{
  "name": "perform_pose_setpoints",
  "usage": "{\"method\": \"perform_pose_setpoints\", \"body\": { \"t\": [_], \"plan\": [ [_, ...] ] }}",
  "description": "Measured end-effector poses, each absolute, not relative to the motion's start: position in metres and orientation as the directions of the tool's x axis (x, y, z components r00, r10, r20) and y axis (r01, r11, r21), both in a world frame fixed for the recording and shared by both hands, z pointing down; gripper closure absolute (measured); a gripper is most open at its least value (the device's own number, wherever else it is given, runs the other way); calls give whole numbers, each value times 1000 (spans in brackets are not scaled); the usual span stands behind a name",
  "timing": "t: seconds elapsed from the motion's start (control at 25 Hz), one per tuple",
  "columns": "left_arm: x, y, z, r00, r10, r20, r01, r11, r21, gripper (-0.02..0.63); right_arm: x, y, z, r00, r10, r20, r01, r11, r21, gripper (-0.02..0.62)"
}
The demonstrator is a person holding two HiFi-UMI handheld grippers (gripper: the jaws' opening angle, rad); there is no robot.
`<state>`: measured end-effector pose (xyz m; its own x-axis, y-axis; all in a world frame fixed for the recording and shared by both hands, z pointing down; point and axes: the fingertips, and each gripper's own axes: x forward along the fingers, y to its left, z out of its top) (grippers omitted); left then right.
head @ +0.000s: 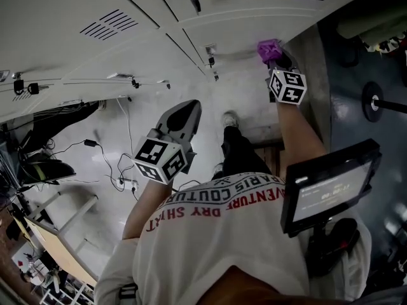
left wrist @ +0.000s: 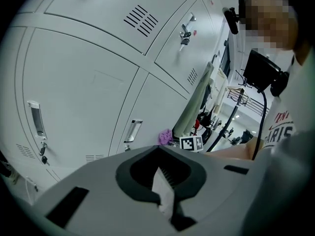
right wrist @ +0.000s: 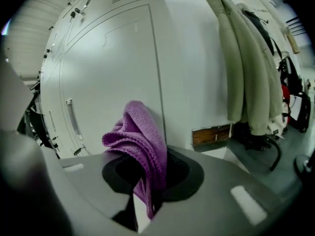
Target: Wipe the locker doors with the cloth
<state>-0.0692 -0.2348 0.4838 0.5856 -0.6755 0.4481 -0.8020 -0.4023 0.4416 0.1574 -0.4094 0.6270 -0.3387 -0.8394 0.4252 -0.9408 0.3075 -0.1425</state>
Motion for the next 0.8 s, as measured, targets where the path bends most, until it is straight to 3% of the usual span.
{"method": "perform_pose_setpoints", "body": {
  "t": [0.16,0.52,0.8],
  "plan": [
    [-68,-231,488,581,-668,465,-807,-399,436,604,186,-414,633,-286,-856,430,-957,232,-175,519],
    [-64,-227,490,581,-667,466,-807,-401,433,604,186,-409,633,-295,-858,420,-954,245,-171,520],
    [-74,-223,491,567,-678,467,-816,-384,432,604,121,-366,615,-444,-819,364,-894,379,-238,520]
  ]
}}
